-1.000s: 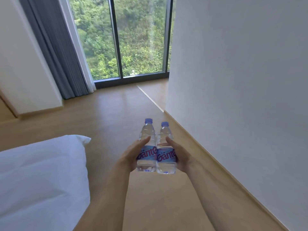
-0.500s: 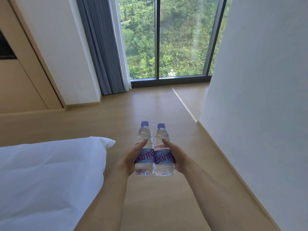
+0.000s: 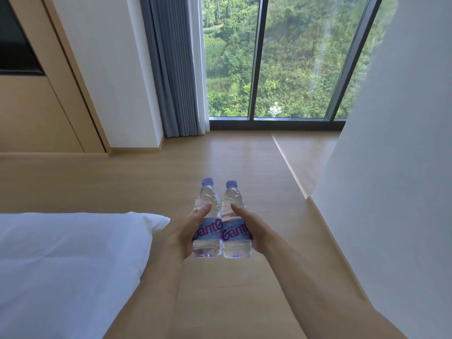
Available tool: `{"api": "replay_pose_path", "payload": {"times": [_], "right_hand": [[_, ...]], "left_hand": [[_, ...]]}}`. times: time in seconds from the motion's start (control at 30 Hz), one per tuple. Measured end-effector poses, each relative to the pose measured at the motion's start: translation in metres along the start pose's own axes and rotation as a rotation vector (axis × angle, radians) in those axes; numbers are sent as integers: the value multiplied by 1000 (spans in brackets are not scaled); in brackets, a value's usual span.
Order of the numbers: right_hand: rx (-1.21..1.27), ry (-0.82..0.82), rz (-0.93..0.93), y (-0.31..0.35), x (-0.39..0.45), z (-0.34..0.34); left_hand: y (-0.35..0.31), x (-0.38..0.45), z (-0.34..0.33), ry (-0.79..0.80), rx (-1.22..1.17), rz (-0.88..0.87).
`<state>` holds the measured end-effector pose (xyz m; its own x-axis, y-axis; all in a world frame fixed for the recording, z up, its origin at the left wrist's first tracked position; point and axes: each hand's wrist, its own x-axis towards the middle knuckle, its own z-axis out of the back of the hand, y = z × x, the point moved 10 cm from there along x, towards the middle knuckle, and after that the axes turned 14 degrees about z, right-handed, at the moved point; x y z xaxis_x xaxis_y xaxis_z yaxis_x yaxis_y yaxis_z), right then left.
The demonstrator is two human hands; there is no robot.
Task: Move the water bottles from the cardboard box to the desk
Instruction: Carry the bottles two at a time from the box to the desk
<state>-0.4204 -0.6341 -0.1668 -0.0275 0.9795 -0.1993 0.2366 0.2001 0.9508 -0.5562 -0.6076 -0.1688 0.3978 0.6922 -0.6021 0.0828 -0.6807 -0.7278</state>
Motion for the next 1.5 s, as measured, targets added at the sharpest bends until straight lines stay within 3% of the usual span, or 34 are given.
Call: {"api": "replay_pose_path", "payload": {"times": [0.37,0.77,1.0,1.5], "right_hand": [[-45,-35,11,36,209,-3],[-79,19,-8,72,428,-73],[-85,116,-71,67,536,-111],[-142,494,-238,74,834,-226]], "left_hand": [[-139,147,57,-1,16,-50],[-291,256,167,-65,-27,-41],[-347,307,231,-168,-89,-53],[-512,422,373,-486,-361,-120]]}}
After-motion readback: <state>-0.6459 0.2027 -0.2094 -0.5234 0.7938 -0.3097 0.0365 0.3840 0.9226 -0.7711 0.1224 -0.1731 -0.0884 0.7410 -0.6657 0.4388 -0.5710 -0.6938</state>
